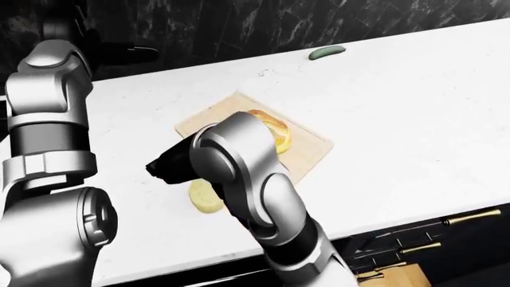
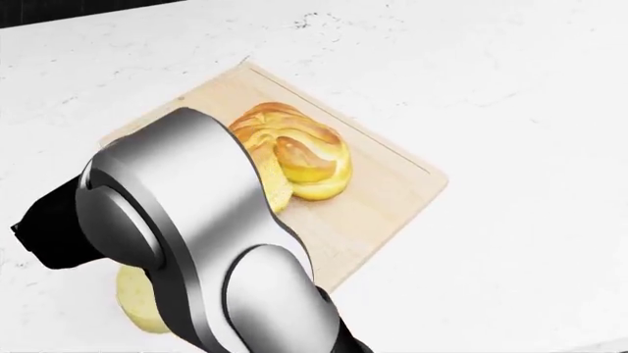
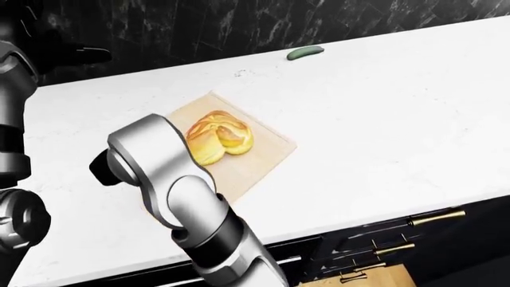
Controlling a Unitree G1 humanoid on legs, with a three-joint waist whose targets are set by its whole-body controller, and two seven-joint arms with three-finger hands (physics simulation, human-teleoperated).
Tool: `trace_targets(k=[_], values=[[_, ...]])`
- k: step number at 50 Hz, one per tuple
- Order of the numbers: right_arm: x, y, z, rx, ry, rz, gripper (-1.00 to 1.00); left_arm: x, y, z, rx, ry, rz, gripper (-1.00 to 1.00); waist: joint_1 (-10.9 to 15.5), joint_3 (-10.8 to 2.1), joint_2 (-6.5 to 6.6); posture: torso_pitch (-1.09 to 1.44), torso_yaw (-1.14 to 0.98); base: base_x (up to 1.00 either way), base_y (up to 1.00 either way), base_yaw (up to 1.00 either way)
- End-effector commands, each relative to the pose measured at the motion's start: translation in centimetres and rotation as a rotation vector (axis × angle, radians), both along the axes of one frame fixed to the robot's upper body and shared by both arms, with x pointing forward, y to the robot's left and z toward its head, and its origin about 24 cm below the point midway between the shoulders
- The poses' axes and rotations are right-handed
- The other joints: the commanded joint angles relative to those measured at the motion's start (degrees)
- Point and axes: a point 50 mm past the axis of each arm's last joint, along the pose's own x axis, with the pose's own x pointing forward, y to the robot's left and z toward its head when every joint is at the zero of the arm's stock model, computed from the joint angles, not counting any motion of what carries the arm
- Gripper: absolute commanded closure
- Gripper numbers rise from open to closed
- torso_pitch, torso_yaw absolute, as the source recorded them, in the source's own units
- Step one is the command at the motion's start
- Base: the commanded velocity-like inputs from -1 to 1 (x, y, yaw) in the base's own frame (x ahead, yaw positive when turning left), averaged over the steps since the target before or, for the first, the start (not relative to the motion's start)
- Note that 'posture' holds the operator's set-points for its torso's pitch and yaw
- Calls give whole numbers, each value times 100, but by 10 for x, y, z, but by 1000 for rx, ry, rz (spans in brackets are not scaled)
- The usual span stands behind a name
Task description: Pick up the wedge of cheese and place it on the slice of bread to prepare a simple cheese on bread dish.
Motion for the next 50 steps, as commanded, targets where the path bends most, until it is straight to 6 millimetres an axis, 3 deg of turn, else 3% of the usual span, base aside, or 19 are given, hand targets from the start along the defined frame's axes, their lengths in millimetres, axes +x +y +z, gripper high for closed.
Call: trace_targets(k=[1, 37, 38, 40, 42, 46, 50], values=[[-5, 0, 11, 23, -47, 9, -100, -7, 0, 28, 24, -109, 4, -100, -7, -167, 57, 0, 0, 0, 0, 0], [6, 7, -14, 53, -22, 16, -100, -8, 2, 26, 23, -112, 1, -100, 19, -205, 64, 0, 0, 0, 0, 0], [6, 7, -14, 53, -22, 16, -69, -8, 2, 26, 22, -112, 1, -100, 19, -206, 65, 0, 0, 0, 0, 0], [6, 7, -15, 52, -21, 18, -33, -8, 2, 26, 22, -113, 1, -100, 20, -207, 65, 0, 0, 0, 0, 0], [5, 7, -15, 52, -20, 18, -15, -9, 2, 26, 22, -113, 0, -100, 20, -207, 65, 0, 0, 0, 0, 0], [5, 7, -16, 51, -19, 18, -25, -9, 2, 27, 22, -115, 0, -100, 23, -206, 66, 0, 0, 0, 0, 0], [4, 8, -17, 52, -17, 21, -4, -9, 1, 27, 21, -116, -3, -100, 24, -213, 67, 0, 0, 0, 0, 0]])
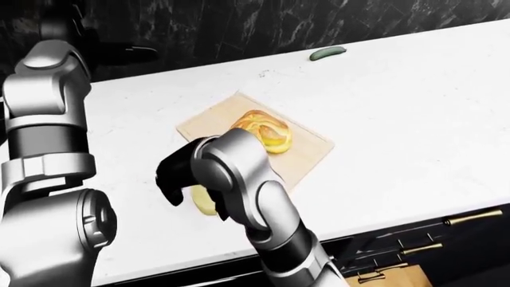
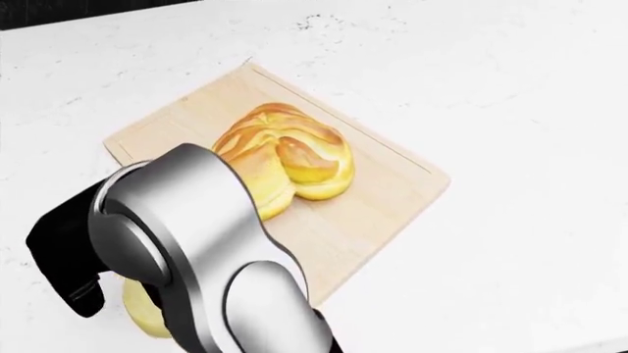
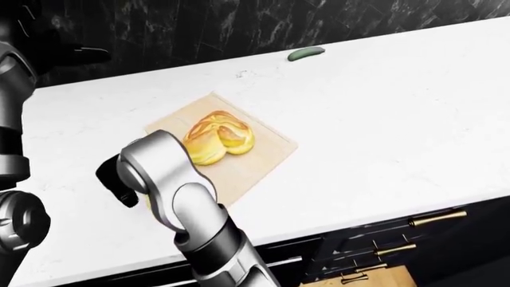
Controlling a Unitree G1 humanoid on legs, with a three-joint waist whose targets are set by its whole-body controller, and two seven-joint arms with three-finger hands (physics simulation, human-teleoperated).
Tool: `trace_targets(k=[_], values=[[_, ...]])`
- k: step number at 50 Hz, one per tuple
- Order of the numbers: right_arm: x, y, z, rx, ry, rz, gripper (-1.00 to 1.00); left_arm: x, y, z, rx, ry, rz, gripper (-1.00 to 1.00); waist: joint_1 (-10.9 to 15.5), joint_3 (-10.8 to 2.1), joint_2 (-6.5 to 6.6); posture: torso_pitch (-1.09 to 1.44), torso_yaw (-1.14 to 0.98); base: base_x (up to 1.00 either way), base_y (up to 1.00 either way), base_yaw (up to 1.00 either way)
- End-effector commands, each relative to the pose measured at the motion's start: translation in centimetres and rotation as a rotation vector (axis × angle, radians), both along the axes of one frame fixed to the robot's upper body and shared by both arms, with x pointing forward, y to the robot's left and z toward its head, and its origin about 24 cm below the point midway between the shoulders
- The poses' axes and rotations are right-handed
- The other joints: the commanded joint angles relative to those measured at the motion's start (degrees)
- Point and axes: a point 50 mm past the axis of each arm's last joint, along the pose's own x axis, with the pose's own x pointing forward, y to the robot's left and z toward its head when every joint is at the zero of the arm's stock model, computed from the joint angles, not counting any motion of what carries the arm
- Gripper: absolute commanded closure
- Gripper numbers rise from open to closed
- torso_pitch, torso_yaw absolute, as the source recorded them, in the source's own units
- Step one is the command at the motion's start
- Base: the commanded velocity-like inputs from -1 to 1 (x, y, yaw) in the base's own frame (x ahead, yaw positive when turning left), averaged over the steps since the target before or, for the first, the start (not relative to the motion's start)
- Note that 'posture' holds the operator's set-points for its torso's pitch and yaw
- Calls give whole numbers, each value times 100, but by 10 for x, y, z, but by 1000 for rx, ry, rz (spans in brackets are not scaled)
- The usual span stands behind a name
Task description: Pick up the wedge of cheese and place it on the slice of bread to prepare a simple cheese on bread dish.
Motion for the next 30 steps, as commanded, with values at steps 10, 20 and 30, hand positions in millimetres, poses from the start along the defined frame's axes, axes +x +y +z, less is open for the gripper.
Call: trace_targets(k=[10, 20, 30], values=[[-3, 2, 7, 4, -18, 14, 100, -7, 0, 26, 23, -105, 1, -100, -9, -150, 63, 0, 0, 0, 0, 0], [1, 1, 16, 6, -44, 11, 100, -7, -1, 26, 25, -104, -1, -100, -21, -138, 57, 0, 0, 0, 0, 0], [5, 0, 39, 15, -82, 6, 100, -7, -2, 28, 25, -107, -5, -100, -28, -113, 38, 0, 0, 0, 0, 0]])
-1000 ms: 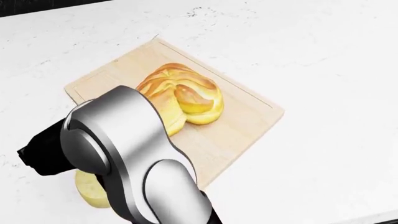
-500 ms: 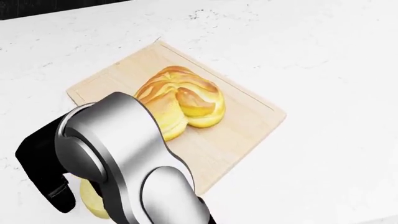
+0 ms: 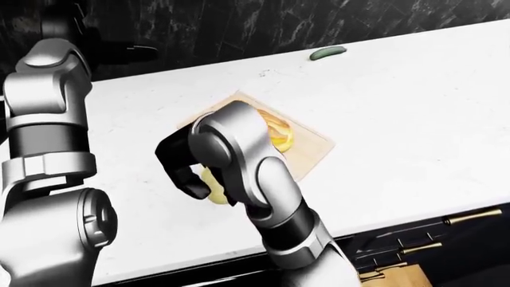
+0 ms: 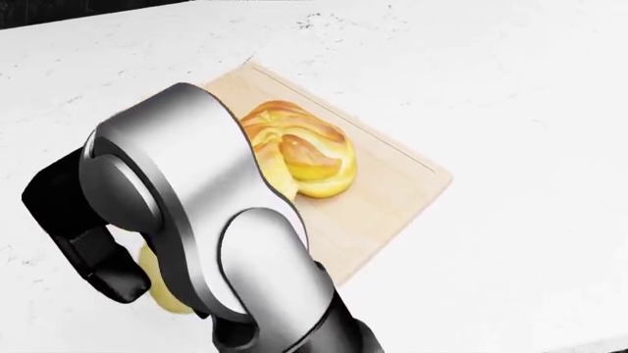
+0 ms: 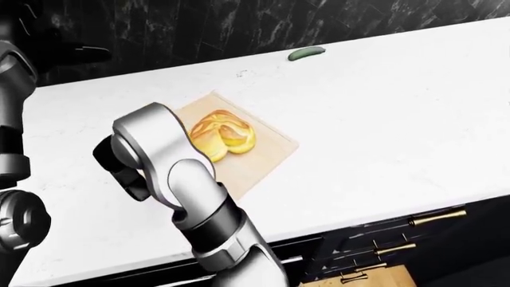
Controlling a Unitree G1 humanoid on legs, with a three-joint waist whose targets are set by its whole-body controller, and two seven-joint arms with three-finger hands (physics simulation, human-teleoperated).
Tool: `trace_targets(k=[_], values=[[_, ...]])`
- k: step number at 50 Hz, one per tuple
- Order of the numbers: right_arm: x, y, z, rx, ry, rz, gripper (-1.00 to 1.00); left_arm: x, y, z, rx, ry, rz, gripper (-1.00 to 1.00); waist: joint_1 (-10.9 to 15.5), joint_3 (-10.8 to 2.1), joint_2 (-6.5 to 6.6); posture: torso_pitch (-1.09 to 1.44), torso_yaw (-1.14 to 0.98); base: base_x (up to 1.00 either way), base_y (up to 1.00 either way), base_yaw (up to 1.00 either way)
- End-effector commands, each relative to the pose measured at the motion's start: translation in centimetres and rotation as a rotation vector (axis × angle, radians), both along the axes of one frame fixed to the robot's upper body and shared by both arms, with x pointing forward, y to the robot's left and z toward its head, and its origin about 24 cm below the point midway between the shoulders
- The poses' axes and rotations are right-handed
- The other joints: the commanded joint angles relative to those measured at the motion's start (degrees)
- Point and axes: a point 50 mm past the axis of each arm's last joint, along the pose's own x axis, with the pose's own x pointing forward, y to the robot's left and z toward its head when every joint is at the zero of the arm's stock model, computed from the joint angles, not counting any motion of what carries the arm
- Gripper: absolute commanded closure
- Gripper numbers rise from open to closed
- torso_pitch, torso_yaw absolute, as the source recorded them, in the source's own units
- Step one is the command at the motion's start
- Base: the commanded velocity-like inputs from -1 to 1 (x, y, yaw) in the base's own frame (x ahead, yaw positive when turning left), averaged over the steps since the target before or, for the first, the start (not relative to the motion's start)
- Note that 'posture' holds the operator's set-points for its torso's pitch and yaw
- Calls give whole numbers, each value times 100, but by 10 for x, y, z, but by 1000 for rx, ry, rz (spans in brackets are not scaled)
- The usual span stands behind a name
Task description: Pick up the wedge of cheese and place it on the slice of bread to prepare a simple cheese on bread dish.
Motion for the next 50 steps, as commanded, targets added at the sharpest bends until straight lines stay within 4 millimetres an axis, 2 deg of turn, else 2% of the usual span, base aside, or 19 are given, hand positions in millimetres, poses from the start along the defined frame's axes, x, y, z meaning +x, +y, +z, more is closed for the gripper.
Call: trace_targets(k=[1, 8, 20, 24, 35, 50], values=[[-6, 3, 17, 41, -60, 23, 100, -7, 0, 27, 23, -106, 3, -100, -3, -161, 52, 0, 0, 0, 0, 0], [-6, 7, 32, 48, -84, 32, 100, -8, 2, 26, 20, -107, 5, -100, -7, -151, 63, 0, 0, 0, 0, 0], [-11, 10, 80, 108, -129, 35, 100, -9, 1, 26, 17, -107, 3, -100, -8, -121, 59, 0, 0, 0, 0, 0], [-1, 5, 98, 141, -139, 9, 100, -9, 1, 26, 16, -107, 3, -100, -8, -110, 45, 0, 0, 0, 0, 0], [33, -19, 118, 174, -150, -98, 100, -9, 2, 26, 16, -107, 4, -100, 15, -105, 2, 0, 0, 0, 0, 0], [67, -50, 122, 202, -143, -207, 100, -8, 1, 26, 16, -107, 4, -100, 37, -111, -60, 0, 0, 0, 0, 0]])
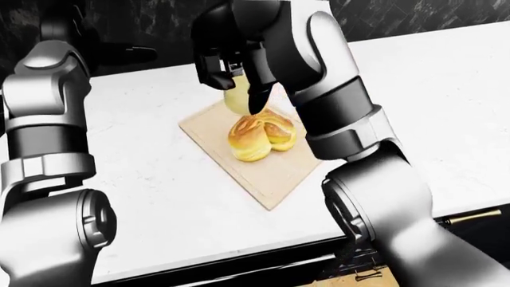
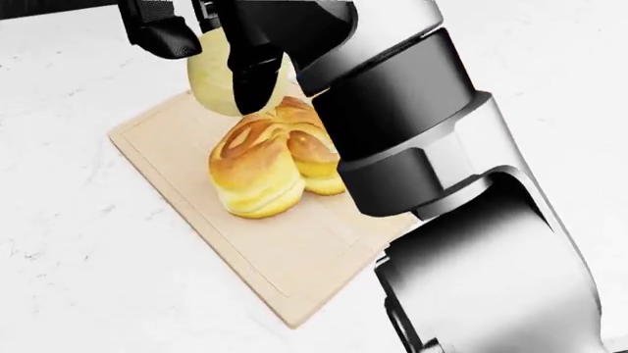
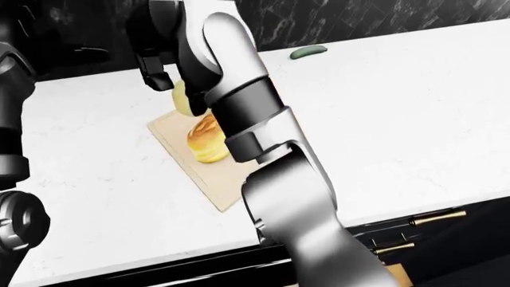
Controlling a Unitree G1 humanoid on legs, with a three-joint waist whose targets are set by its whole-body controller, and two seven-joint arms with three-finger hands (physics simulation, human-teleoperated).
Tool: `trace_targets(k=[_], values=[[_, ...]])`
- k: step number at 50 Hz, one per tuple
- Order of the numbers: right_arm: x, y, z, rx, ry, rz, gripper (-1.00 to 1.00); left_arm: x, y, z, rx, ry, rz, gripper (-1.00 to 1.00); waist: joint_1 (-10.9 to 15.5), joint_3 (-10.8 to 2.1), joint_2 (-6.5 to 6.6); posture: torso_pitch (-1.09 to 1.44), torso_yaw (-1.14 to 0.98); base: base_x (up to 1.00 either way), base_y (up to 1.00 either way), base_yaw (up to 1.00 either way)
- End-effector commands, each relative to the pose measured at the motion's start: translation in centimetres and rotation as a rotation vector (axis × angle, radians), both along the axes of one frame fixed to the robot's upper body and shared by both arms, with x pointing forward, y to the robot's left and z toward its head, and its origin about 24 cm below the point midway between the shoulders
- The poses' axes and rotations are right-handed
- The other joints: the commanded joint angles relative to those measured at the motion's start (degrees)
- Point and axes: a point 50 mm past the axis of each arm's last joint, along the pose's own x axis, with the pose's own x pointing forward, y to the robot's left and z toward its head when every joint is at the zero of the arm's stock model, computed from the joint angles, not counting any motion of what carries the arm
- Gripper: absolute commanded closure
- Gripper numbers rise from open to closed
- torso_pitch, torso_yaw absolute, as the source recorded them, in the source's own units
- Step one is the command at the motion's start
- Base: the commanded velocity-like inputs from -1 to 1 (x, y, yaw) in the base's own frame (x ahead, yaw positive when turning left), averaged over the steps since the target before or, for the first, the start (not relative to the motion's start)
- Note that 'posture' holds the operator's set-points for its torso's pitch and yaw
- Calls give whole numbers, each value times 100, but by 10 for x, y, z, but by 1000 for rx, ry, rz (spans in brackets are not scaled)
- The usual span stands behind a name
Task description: Pick up the wedge of cheese and place it on the slice of bread to prepare a simple cheese on bread dish.
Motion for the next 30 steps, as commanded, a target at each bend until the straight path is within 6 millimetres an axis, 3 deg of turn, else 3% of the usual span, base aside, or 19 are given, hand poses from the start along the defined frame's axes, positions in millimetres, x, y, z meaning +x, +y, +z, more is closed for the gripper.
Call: trace_targets(k=[1, 11, 30], values=[[-7, -1, 22, 44, -90, 15, 100, -7, -1, 29, 25, -110, -1, -100, -3, -205, 46, 0, 0, 0, 0, 0], [10, -16, 27, 84, -85, -40, 100, -8, -2, 27, 25, -110, -3, -100, 2, -206, 29, 0, 0, 0, 0, 0], [26, -25, 12, 105, -64, -72, 100, -6, -3, 24, 24, -106, -4, -100, 33, -208, 8, 0, 0, 0, 0, 0]])
